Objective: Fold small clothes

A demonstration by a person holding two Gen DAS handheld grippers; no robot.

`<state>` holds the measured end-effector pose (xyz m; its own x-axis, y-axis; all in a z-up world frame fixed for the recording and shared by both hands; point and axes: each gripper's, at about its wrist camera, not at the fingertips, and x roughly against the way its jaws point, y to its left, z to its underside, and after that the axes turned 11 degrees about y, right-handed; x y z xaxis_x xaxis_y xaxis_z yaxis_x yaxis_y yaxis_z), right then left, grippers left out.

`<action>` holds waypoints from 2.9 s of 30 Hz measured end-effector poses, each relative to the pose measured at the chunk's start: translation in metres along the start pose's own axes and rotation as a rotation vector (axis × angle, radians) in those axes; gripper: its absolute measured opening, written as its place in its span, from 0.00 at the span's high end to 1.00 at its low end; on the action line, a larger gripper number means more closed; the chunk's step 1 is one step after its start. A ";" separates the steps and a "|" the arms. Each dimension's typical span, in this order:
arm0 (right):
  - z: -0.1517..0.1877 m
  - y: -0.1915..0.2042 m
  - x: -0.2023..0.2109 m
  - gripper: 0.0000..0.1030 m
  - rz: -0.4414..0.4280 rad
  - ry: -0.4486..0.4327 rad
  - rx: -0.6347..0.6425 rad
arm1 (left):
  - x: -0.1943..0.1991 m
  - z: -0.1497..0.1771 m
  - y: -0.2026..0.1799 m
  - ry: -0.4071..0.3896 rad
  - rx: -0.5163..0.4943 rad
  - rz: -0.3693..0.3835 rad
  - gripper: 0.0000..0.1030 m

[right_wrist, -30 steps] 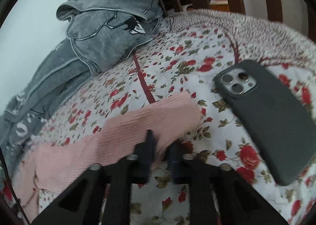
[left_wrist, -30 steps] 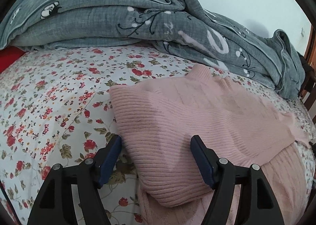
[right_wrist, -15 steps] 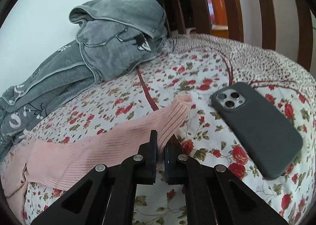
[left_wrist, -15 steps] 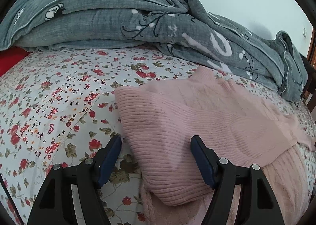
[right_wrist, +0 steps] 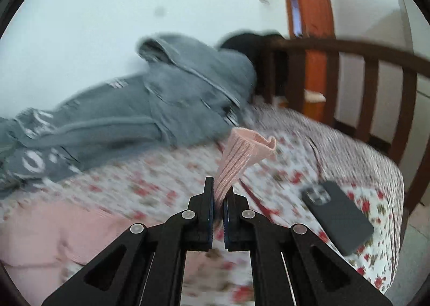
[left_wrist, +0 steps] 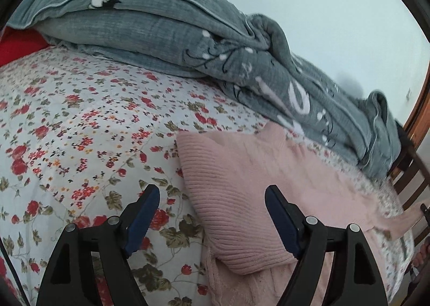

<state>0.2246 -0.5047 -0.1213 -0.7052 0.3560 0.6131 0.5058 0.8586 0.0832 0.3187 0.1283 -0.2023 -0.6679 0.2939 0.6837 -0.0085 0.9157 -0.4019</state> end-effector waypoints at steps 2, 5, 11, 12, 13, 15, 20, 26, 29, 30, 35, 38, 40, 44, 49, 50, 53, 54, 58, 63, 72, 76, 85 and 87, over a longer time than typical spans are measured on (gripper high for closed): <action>-0.008 0.034 0.020 0.95 -0.052 -0.037 0.045 | 0.017 0.004 0.000 -0.093 0.006 0.004 0.20; -0.006 0.093 0.043 0.95 -0.113 -0.075 0.149 | 0.035 0.009 0.002 -0.185 0.016 -0.008 0.17; 0.014 0.210 0.066 0.95 -0.264 -0.059 0.282 | 0.052 0.007 0.029 -0.307 0.156 -0.122 0.17; 0.020 0.232 0.069 0.95 -0.304 -0.050 0.299 | 0.054 0.008 0.034 -0.313 0.178 -0.130 0.17; 0.028 0.257 0.073 0.95 -0.349 -0.040 0.316 | 0.055 0.008 0.042 -0.320 0.219 -0.133 0.17; 0.039 0.295 0.077 0.95 -0.421 -0.016 0.335 | 0.057 0.008 0.055 -0.327 0.282 -0.114 0.17; 0.077 0.385 0.071 0.95 -0.657 0.155 0.338 | 0.061 0.009 0.076 -0.339 0.365 -0.058 0.17; 0.150 0.458 0.044 0.93 -0.710 0.389 0.486 | 0.054 0.009 0.066 -0.323 0.321 -0.083 0.16; 0.163 0.462 0.023 0.90 -0.760 0.563 0.524 | 0.051 0.008 0.061 -0.301 0.294 -0.076 0.16; 0.161 0.453 0.018 0.86 -0.793 0.606 0.493 | 0.049 0.007 0.060 -0.286 0.283 -0.059 0.16; 0.117 0.381 0.016 0.43 -0.828 0.517 0.348 | 0.029 0.004 0.043 -0.160 0.177 0.091 0.18; 0.092 0.315 0.014 0.43 -0.692 0.352 0.313 | 0.020 0.006 0.023 -0.104 0.067 0.203 0.18; 0.084 0.285 0.007 0.43 -0.623 0.299 0.301 | 0.014 0.008 0.010 -0.071 0.003 0.238 0.18; 0.083 0.230 -0.029 0.43 -0.504 0.296 0.262 | -0.001 0.011 -0.011 0.001 -0.080 0.202 0.32; 0.095 0.214 -0.064 0.43 -0.558 0.396 0.215 | -0.009 0.011 -0.015 0.038 -0.102 0.193 0.37; 0.096 0.217 -0.066 0.43 -0.558 0.405 0.209 | -0.012 0.011 -0.017 0.052 -0.108 0.188 0.37; 0.098 0.211 -0.062 0.43 -0.567 0.386 0.181 | -0.025 0.008 -0.024 0.098 -0.129 0.143 0.44; 0.099 0.209 -0.062 0.43 -0.565 0.382 0.178 | -0.025 0.008 -0.024 0.102 -0.134 0.133 0.46; 0.098 0.208 -0.062 0.43 -0.588 0.380 0.156 | -0.022 0.010 -0.024 0.075 -0.137 0.124 0.91; 0.095 0.200 -0.066 0.43 -0.616 0.387 0.095 | -0.001 0.013 -0.014 -0.020 -0.121 0.244 0.93; 0.096 0.193 -0.078 0.43 -0.604 0.442 0.038 | -0.003 0.011 0.009 -0.019 0.023 0.145 0.94; 0.098 0.194 -0.085 0.43 -0.597 0.480 0.031 | -0.005 0.010 0.009 0.003 0.018 0.173 0.93; 0.101 0.207 -0.090 0.43 -0.563 0.510 0.100 | -0.028 0.008 0.006 0.108 0.032 0.078 0.44; 0.101 0.208 -0.090 0.51 -0.559 0.510 0.106 | -0.030 0.007 0.003 0.117 0.020 0.062 0.44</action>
<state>0.3437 -0.3210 -0.2383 -0.5128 -0.3340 0.7909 0.0725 0.9011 0.4275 0.3335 0.1204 -0.2287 -0.5762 0.3811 0.7230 0.0149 0.8894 -0.4569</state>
